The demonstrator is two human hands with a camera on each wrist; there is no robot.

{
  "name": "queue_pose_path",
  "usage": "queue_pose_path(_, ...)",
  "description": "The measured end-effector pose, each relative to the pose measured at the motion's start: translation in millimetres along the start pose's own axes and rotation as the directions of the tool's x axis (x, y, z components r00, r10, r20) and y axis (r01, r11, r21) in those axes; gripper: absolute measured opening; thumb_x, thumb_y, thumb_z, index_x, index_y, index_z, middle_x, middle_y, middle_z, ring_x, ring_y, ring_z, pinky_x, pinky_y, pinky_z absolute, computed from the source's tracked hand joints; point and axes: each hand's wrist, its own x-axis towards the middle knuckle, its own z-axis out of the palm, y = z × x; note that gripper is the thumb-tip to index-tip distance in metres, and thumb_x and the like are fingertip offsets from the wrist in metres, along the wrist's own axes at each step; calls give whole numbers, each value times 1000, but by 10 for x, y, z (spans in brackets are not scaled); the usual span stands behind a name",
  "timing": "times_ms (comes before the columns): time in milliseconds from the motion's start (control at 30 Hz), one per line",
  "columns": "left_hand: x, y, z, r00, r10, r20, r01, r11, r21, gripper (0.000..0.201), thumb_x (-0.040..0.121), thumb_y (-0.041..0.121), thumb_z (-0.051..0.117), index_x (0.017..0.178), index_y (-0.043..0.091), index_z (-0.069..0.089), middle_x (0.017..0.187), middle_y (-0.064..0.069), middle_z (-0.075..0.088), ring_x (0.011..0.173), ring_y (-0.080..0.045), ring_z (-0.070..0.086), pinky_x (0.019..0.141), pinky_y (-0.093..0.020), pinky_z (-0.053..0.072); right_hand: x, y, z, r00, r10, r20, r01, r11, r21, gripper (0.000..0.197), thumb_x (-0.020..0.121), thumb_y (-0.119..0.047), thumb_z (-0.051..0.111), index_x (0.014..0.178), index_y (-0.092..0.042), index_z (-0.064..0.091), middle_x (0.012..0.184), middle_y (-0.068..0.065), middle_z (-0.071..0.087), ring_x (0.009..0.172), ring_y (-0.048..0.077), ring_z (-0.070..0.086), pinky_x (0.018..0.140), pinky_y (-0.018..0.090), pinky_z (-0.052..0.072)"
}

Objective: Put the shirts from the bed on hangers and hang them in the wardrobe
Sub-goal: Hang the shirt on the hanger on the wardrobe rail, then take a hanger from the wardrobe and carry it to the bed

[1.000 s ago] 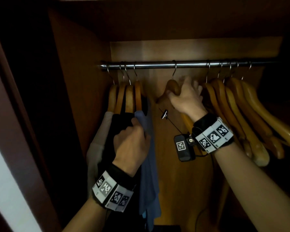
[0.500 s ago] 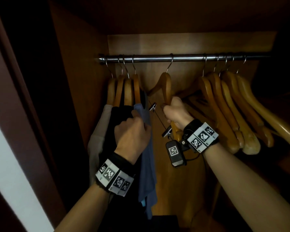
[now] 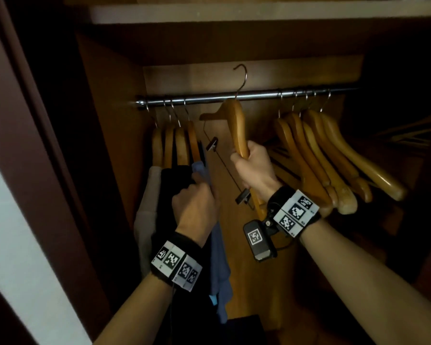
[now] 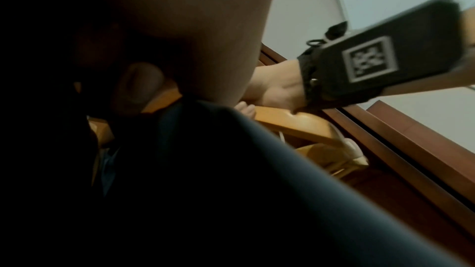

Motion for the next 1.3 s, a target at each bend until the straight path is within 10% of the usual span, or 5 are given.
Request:
queue_pose_path(467, -650, 448, -598, 954, 230, -195, -295, 845, -446, 74, 93, 29, 65, 155, 6, 33, 140, -16, 48, 128, -36, 48, 100, -49, 47, -1245, 184, -1078, 997, -45, -60, 44, 999, -23, 16, 100, -34, 69, 94, -21, 64, 65, 8, 55, 37, 9, 47, 38, 25, 39)
queue_pose_path(600, -1292, 879, -956, 868, 320, -381, -496, 500, -710, 73, 91, 20, 71, 155, 11, 37, 149, -9, 47, 136, -24, 48, 106, -41, 48, -2003, 197, -1815, 994, -95, -51, 95, 995, 9, 34, 102, -37, 67, 101, -3, 66, 63, 5, 53, 41, 6, 46, 41, 21, 37)
queue_pose_path(833, -2791, 2196, -1904, 888, 165, -430, -351, -360, -864, 20, 105, 0, 52, 123, 0, 59, 100, -16, 70, 74, -31, 68, 67, -34, 55, -3620, 457, -3478, 935, -174, -310, 70, 945, -320, 28, 102, -46, 66, 78, -42, 51, 62, -15, 56, 54, 5, 49, 55, 29, 38)
queue_pose_path(1167, -4480, 4830, -2510, 636, 471, -611, -458, -408, -790, 44, 98, 8, 59, 142, 6, 54, 135, -5, 60, 122, -20, 58, 101, -44, 49, -5564, 1127, -5928, 607, -2, -795, -294, 929, -227, 50, 99, -53, 68, 65, -22, 48, 54, -13, 43, 51, 7, 38, 53, 32, 34)
queue_pose_path(1300, -5086, 5938, -2681, 375, 615, -694, -553, -452, -700, 67, 96, 23, 64, 158, 16, 39, 165, 1, 36, 153, -18, 30, 125, -39, 24, -6263, 1279, -6765, 461, 43, -886, -413, 894, -172, 55, 98, -57, 66, 60, -24, 45, 49, -15, 42, 45, 5, 37, 48, 22, 31)
